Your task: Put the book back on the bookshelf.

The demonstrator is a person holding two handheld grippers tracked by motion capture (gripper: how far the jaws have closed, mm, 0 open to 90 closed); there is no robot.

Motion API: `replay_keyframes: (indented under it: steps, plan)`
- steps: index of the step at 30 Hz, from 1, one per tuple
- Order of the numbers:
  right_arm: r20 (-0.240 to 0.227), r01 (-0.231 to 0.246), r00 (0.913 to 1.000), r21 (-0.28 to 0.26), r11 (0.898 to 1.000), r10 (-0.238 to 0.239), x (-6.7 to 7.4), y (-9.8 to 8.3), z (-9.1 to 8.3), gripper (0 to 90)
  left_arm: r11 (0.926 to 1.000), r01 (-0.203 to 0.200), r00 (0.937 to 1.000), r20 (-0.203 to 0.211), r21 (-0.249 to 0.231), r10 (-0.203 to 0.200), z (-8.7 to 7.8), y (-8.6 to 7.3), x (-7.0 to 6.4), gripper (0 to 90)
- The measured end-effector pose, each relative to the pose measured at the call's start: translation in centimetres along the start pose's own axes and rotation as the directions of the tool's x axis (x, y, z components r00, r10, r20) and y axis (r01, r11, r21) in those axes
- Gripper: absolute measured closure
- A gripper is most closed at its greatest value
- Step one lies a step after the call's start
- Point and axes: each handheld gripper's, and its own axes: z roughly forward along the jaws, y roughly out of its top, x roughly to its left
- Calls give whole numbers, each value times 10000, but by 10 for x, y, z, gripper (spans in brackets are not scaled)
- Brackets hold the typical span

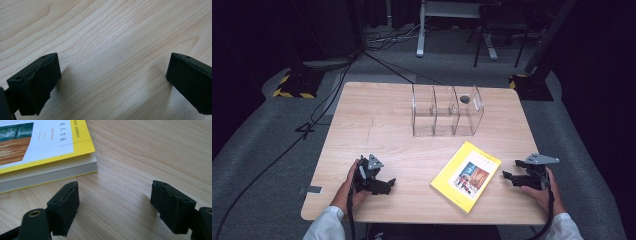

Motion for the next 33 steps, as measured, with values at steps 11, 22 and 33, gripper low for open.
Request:
replay_keyframes:
  steps: [11,22,33]
  plan:
    - [-739,697,9949,152,9974,-684,17,4,2,235,9984,-557,9967,587,36,554,-2,-2,-8,3]
    - [-903,893,9921,260,9957,-867,36,16,14,220,9933,-1153,9867,1153,-14,1147,3,3,-24,3]
    - [-535,1229,9915,889,9884,-1184,48,34,21,305,9734,-2285,9511,2101,-154,2266,25,27,-65,3]
